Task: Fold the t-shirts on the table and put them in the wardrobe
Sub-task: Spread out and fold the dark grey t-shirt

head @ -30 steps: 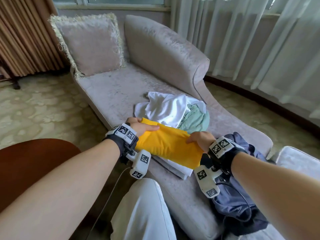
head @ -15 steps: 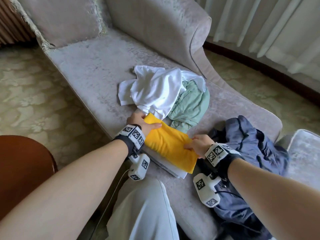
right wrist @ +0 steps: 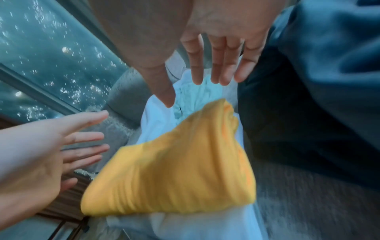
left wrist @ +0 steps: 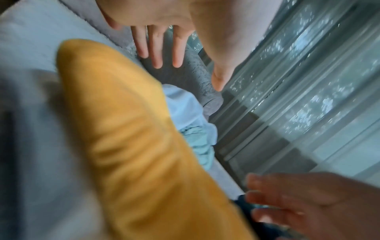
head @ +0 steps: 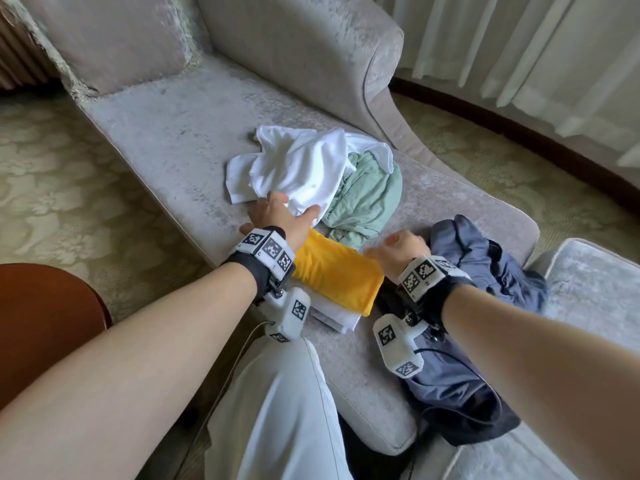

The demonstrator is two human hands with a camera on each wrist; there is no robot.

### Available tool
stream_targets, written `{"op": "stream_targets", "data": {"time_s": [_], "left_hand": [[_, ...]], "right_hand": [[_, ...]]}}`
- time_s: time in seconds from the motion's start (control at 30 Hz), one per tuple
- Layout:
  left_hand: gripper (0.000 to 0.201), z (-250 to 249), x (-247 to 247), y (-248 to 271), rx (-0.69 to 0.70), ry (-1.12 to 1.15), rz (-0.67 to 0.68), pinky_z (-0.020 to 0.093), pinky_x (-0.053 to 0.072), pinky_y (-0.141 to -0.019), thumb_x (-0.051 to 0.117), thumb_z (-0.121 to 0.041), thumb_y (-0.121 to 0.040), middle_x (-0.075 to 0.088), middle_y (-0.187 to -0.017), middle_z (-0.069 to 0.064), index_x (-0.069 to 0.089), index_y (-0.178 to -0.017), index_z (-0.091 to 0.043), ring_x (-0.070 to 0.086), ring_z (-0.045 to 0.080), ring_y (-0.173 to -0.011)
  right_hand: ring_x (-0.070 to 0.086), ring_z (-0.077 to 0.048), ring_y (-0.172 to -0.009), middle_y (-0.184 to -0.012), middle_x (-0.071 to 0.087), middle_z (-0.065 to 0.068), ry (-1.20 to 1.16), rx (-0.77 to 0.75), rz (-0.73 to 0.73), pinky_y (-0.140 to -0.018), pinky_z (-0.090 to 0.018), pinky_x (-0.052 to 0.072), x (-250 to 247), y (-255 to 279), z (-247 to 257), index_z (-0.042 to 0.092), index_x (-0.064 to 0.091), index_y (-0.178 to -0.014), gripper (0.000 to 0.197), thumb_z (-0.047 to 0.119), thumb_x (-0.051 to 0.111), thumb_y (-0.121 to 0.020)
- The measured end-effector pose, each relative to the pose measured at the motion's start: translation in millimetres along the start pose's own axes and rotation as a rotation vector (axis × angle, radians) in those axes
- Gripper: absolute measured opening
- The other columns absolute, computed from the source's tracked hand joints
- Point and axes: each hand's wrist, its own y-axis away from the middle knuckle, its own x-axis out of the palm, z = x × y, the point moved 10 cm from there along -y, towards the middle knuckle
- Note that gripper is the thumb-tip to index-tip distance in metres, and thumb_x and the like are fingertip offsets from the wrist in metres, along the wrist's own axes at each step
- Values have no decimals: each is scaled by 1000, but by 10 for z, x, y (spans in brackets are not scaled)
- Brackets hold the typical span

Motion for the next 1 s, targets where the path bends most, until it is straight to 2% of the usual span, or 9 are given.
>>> {"op": "stream_targets", "data": {"time_s": [0.1,0.2,0.3,0.47,0.53,0.63,0.83,0.9,1.0], "left_hand": [[47,-335,73,216,-4,308,70,37,48,-94,73,-44,-72,59,-112,6,59,-107,-15,57,26,-106],[20,-672,305,528,38,415,211,34,54,-75,73,-25,-80,59,-83,9,57,-74,-15,56,22,-72],[17,-760,705,831,-52,473,383,22,43,-48,69,-17,-87,61,-75,6,56,-76,-13,58,18,-59],[22,-750,1372,1349,-74,386,624,31,47,-74,66,-21,-91,66,-109,9,66,-109,-10,64,22,-97],[26,-701,1605,1532,-67,320,710,37,48,-87,65,-21,-92,63,-123,8,66,-116,-12,58,24,-114],[11,-640,1789,1686,-93,335,737,32,50,-80,66,-14,-91,64,-108,10,67,-102,-14,61,22,-101],[26,-788,1624,1630,66,372,649,16,51,-62,73,-2,-82,68,-76,5,72,-108,-6,63,8,-69],[23,-856,1471,1594,74,423,611,15,49,-61,73,-1,-80,69,-79,6,75,-102,-8,63,9,-70],[19,-996,1212,1571,62,567,601,20,49,-68,70,5,-81,68,-87,9,74,-91,-10,62,16,-78]], "right_hand": [[60,-31,-92,-106,62,-13,24,35,-89,-69,-32,50,-348,31,-172,16,65,-88,41,44,61,-59],[42,-38,-124,-135,45,-18,100,150,-138,-99,-47,43,-638,128,-564,18,55,-123,57,40,61,-71],[28,-40,-134,-145,29,-20,183,249,-125,-109,-52,31,-784,231,-992,18,39,-135,69,41,63,-74],[51,-37,-120,-133,51,-19,217,243,64,-97,-44,46,-386,-5,-1456,17,52,-128,99,64,65,-41],[55,-36,-116,-129,55,-19,223,210,62,-94,-41,48,-305,47,-1522,15,57,-124,78,52,68,-57],[54,-32,-118,-129,57,-13,92,136,52,-87,-33,46,-360,221,-1471,13,59,-124,37,26,56,-90],[55,-20,-68,-84,61,-6,-89,165,22,-53,-24,37,-450,324,-1453,6,63,-109,31,26,61,-85],[56,-20,-63,-74,58,-4,-135,171,-12,-54,-25,37,-520,357,-1384,7,62,-100,27,27,61,-82],[56,-24,-91,-97,52,-7,-340,120,-65,-75,-32,43,-631,401,-1156,2,55,-122,46,18,65,-80]]}}
